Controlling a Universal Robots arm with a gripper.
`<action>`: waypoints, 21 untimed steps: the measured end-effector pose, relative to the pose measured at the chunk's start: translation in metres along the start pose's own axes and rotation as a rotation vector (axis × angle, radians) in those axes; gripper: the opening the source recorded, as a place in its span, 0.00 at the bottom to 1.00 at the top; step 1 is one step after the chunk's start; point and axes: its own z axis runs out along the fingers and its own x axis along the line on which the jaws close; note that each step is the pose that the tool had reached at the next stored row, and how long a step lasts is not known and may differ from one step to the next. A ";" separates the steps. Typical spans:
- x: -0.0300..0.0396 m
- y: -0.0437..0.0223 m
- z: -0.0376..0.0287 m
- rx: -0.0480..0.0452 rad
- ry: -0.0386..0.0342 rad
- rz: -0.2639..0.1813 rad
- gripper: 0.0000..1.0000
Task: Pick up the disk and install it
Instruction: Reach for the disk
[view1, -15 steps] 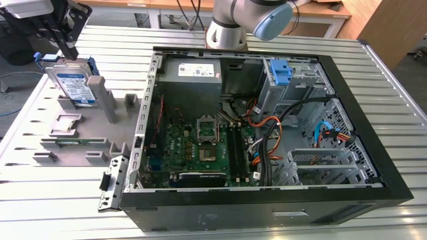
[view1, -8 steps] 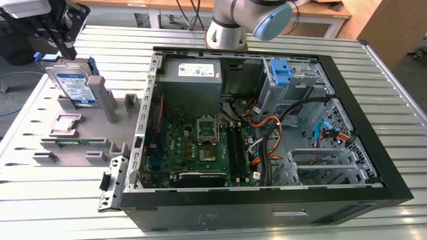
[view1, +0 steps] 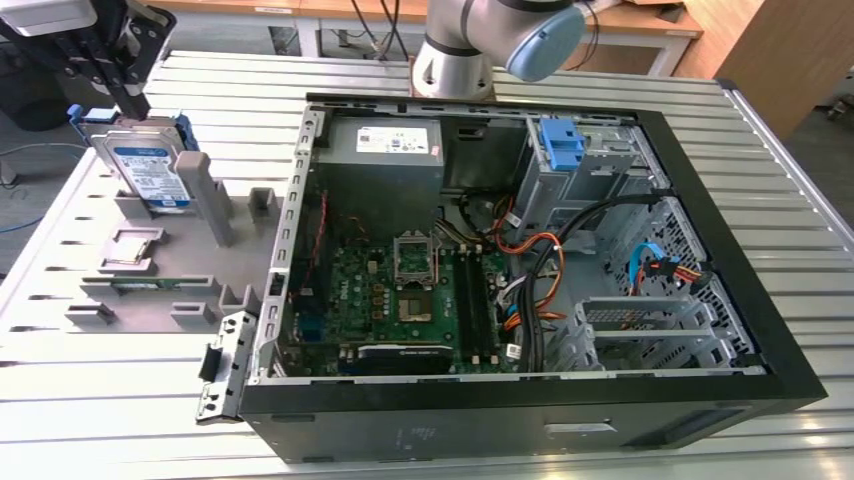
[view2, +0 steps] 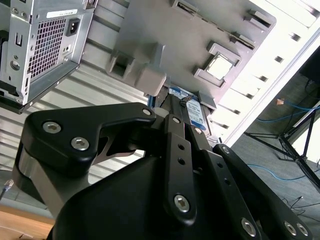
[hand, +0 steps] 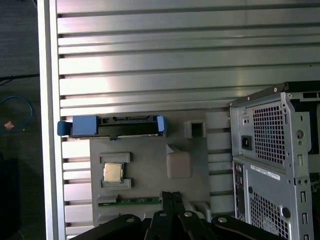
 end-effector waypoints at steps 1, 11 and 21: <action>0.0004 0.0000 0.0000 0.0000 0.0000 0.000 0.11; 0.0045 -0.0004 0.0000 0.0000 0.0000 0.000 0.11; 0.0088 -0.0006 0.0000 -0.0001 -0.0001 0.000 0.11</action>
